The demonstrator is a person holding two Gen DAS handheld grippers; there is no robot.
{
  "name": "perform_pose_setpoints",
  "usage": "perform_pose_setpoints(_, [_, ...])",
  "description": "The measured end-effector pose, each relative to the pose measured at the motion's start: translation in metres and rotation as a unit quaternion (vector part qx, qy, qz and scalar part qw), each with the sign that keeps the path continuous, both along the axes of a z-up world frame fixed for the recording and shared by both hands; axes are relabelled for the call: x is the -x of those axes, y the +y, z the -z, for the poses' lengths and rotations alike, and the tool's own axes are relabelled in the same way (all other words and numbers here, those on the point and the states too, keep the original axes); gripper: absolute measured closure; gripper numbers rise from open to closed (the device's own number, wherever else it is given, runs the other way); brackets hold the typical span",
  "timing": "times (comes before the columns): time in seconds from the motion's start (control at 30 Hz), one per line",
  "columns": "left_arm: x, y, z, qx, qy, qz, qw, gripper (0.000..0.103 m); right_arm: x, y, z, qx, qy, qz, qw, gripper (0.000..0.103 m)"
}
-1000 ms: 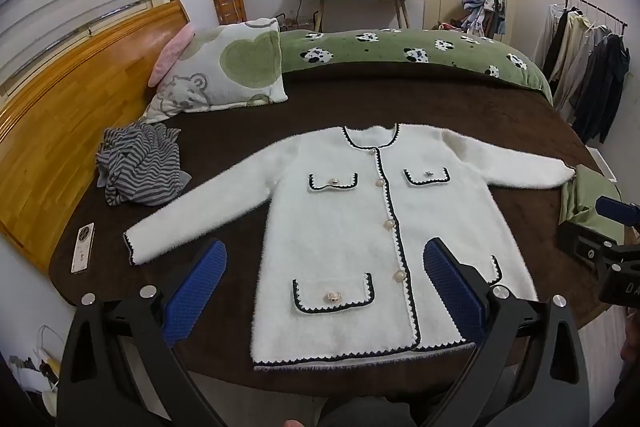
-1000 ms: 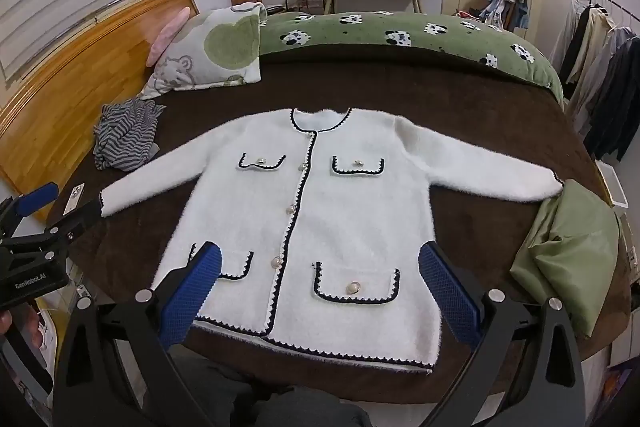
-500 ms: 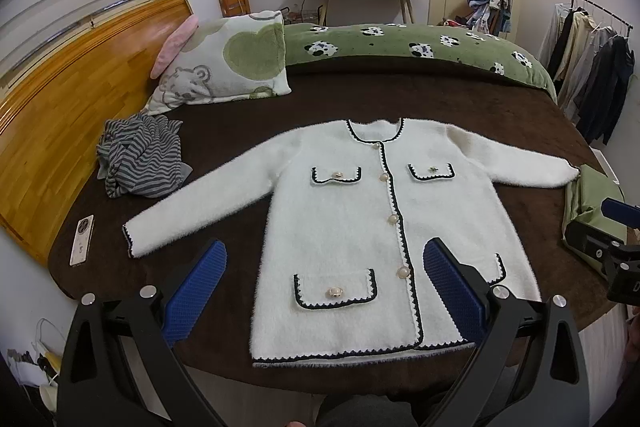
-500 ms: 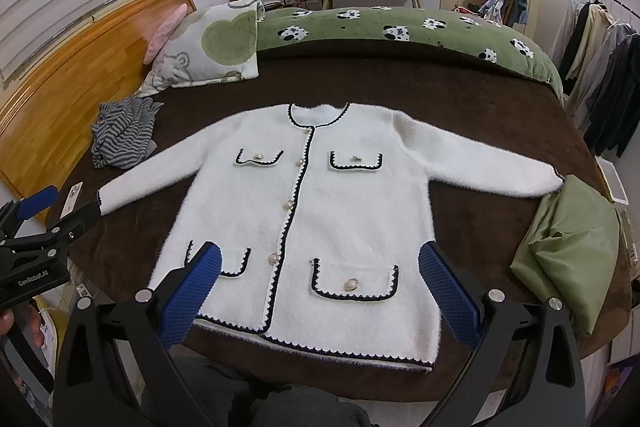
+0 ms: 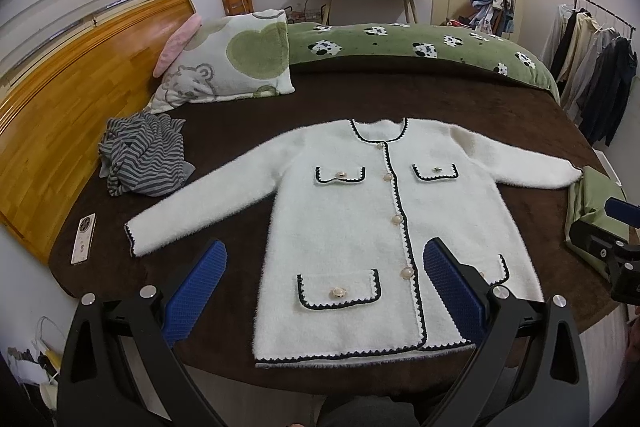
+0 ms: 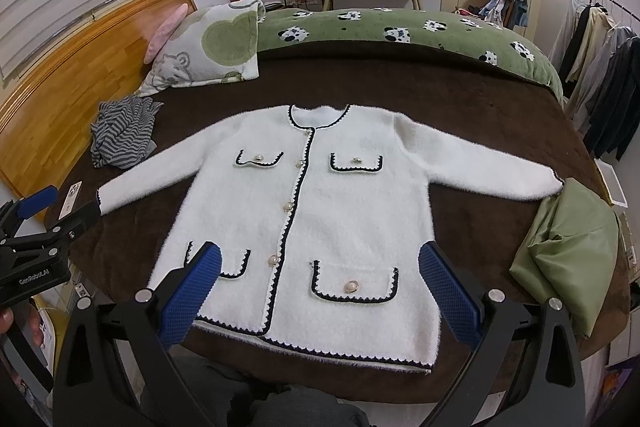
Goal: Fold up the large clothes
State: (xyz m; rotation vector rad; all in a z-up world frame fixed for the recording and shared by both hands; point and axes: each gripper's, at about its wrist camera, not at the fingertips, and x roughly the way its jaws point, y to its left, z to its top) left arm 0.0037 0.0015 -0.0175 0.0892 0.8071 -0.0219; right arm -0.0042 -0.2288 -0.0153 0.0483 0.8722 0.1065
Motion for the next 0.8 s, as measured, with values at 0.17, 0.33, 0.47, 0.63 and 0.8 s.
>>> perform_pose_setpoints(0.17, [-0.003,0.005,-0.001,-0.003,0.004,0.001,1.0000,0.006,0.000,0.002,-0.001,0.001,0.000,-0.002,1.000,0.005])
perform_pose_setpoints(0.33, [-0.004,0.005,-0.002,-0.002,0.004,0.000,1.0000,0.006,-0.002,0.006,-0.002,0.002,0.002,-0.003,1.000,0.005])
perform_pose_setpoints(0.47, [-0.004,0.004,-0.001,0.000,0.005,0.002,1.0000,0.006,-0.002,0.006,-0.002,0.001,0.002,-0.003,1.000,0.005])
perform_pose_setpoints(0.63, [-0.006,0.007,0.001,0.008,0.009,0.001,0.9999,0.006,-0.003,0.007,0.001,0.000,0.007,-0.003,1.000,0.005])
perform_pose_setpoints(0.8, [-0.007,0.006,0.001,0.008,0.010,0.000,0.9999,0.006,-0.003,0.007,0.003,-0.001,0.010,-0.002,1.000,0.005])
